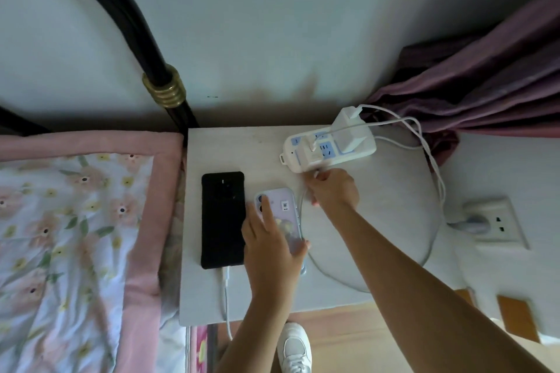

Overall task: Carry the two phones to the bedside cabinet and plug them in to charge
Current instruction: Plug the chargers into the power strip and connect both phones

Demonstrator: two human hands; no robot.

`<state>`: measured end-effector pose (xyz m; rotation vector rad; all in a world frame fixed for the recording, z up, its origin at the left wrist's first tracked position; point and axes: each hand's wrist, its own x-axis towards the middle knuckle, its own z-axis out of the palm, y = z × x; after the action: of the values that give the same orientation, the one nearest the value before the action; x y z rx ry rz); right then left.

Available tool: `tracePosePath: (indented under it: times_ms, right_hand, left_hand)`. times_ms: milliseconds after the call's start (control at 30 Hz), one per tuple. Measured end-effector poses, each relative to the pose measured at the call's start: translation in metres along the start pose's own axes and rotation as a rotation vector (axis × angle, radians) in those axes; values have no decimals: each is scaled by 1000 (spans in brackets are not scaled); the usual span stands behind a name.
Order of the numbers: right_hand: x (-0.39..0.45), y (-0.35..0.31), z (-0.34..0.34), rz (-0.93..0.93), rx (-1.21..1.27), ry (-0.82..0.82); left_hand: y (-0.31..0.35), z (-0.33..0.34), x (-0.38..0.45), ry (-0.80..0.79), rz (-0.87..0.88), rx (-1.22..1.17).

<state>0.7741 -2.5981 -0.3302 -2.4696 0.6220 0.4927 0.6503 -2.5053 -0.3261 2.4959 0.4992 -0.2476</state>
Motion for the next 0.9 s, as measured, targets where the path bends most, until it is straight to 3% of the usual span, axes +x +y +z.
tracePosePath:
  times_ms: [333,500,667,900]
  right_hand:
    - [2,39,-28,-54,275,-61]
    - [-2,74,-43,-99,307,23]
    - [-12,91,-44,-107,349,-47]
    - [-24,87,-39,-93,441,-123]
  left_hand:
    - [4,2,10,116,-54,-165]
    - [8,-1,16,118,-91,-202]
    - [18,-6,29,66,-302,-251]
    - [5,-12,26,-45,-285,-475]
